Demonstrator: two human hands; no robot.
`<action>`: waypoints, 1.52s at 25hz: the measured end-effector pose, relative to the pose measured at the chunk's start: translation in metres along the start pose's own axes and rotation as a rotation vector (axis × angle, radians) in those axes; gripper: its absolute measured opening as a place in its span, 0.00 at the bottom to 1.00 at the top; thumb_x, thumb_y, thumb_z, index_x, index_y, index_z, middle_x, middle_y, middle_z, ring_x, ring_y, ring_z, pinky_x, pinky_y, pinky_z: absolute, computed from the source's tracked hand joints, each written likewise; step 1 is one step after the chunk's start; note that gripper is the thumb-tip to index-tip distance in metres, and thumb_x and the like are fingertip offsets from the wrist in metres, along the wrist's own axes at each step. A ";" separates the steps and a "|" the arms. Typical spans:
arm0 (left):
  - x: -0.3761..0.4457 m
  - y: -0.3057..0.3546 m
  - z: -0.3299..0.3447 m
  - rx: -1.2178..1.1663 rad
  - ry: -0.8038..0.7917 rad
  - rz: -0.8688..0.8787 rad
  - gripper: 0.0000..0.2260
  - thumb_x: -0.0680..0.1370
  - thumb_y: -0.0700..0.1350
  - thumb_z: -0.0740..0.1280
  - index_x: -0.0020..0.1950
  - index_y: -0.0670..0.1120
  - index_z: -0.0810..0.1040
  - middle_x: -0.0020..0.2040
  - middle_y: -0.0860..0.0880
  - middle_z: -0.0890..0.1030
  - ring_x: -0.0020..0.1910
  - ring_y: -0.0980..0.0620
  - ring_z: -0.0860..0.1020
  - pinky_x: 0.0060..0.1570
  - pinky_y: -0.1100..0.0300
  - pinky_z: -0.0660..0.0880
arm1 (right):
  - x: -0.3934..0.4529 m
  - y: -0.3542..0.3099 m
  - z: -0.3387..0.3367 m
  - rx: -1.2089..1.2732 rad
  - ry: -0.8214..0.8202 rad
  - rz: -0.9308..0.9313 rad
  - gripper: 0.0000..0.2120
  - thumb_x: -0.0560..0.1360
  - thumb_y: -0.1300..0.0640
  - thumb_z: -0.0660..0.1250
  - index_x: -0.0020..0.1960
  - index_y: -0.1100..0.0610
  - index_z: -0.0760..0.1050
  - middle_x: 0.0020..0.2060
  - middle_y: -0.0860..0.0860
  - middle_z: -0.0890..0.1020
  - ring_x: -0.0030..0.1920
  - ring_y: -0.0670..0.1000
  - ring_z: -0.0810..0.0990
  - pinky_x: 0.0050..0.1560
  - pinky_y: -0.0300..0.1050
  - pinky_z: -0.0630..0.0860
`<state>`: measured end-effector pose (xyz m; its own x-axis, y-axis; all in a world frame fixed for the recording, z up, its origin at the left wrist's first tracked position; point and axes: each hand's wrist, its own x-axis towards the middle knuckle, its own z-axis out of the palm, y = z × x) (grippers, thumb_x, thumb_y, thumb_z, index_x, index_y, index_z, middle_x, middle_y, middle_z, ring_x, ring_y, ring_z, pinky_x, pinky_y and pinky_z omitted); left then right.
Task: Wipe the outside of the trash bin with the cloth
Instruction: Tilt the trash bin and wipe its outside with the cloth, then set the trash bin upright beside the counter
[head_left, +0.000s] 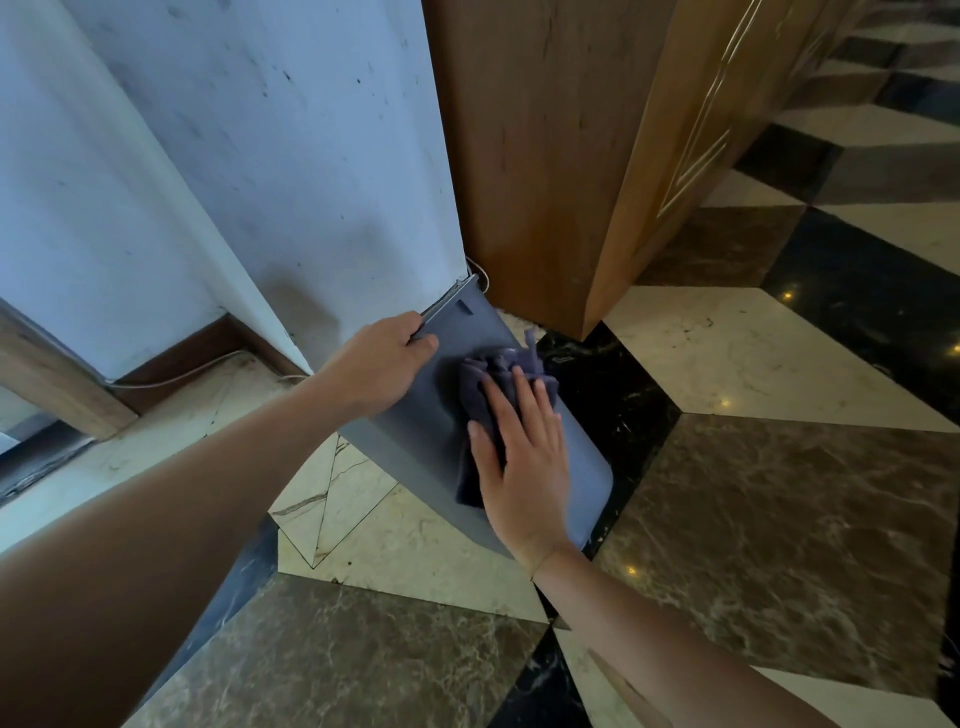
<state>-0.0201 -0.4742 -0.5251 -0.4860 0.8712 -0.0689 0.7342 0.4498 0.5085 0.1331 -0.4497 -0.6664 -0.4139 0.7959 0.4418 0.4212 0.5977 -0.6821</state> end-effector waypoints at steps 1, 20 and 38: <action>0.000 -0.001 -0.003 0.005 -0.011 -0.001 0.14 0.81 0.46 0.60 0.36 0.47 0.64 0.34 0.47 0.70 0.38 0.43 0.69 0.38 0.53 0.64 | -0.001 0.005 0.000 0.014 0.013 0.049 0.22 0.83 0.45 0.55 0.76 0.46 0.62 0.77 0.47 0.62 0.79 0.49 0.53 0.76 0.56 0.58; -0.013 -0.021 -0.039 0.360 -0.187 -0.100 0.15 0.79 0.58 0.61 0.41 0.47 0.71 0.40 0.47 0.76 0.47 0.43 0.77 0.44 0.54 0.69 | 0.034 0.029 -0.028 0.526 0.309 0.821 0.16 0.83 0.56 0.55 0.70 0.52 0.70 0.61 0.55 0.79 0.59 0.57 0.79 0.58 0.51 0.76; -0.017 -0.052 -0.030 0.249 -0.391 -0.072 0.17 0.72 0.39 0.73 0.60 0.47 0.79 0.52 0.48 0.84 0.52 0.47 0.81 0.57 0.51 0.76 | 0.030 0.021 -0.036 0.547 0.278 0.803 0.15 0.83 0.57 0.55 0.68 0.52 0.72 0.57 0.53 0.80 0.55 0.55 0.80 0.56 0.54 0.79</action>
<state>-0.0640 -0.5182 -0.5242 -0.3602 0.8231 -0.4391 0.8196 0.5040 0.2723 0.1585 -0.4094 -0.6463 0.0616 0.9792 -0.1931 0.0356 -0.1955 -0.9801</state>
